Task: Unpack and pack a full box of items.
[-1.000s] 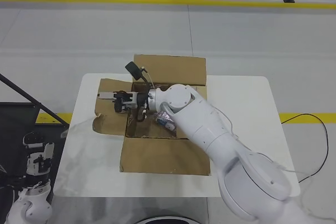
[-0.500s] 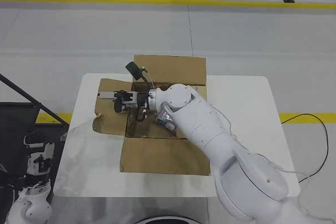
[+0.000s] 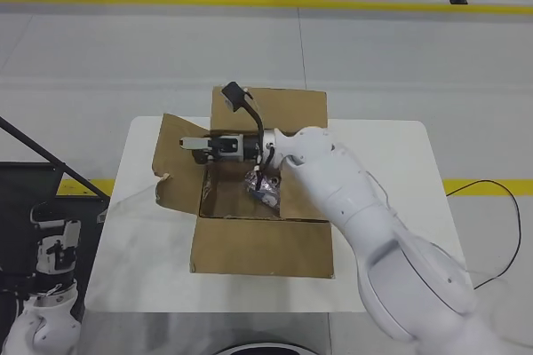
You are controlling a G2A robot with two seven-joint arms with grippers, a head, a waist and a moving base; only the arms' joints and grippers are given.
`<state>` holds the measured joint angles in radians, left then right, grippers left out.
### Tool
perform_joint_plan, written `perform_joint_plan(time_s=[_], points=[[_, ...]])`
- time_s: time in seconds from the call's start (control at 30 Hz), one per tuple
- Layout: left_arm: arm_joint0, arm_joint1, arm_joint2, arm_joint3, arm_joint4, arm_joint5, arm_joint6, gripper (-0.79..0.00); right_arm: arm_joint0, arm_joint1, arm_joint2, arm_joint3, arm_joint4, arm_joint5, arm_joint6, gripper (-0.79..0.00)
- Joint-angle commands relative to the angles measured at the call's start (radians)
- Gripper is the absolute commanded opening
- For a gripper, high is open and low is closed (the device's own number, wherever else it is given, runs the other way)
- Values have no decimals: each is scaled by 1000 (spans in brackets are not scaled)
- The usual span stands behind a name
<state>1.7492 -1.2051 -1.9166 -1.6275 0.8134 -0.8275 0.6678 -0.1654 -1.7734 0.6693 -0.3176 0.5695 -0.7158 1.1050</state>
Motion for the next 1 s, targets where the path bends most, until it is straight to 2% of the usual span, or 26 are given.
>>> perform_joint_plan(time_s=[0.0, 0.13, 0.27, 0.53, 0.77, 0.97], points=[[5, -1, -2, -36, 0, 14, -22, 0, -28, 37, 15, -58, -23, -17, -18, 0], [6, -3, -2, -117, 2, 61, -71, 0, -100, 115, 56, -193, -66, -45, -46, 0], [11, -7, 11, -182, 3, 105, -108, 0, -192, 204, 123, -366, -86, -28, -29, 0], [20, -12, 26, -293, 29, 180, -171, 0, -396, 362, 325, -702, -127, 19, 18, 0], [24, -13, 55, -475, 56, 306, -366, 0, -548, 455, 489, -864, -128, 31, 30, 0], [-42, -10, 172, -602, 121, 393, -604, 0, -670, 520, 582, -947, -99, 5, 5, 0]])
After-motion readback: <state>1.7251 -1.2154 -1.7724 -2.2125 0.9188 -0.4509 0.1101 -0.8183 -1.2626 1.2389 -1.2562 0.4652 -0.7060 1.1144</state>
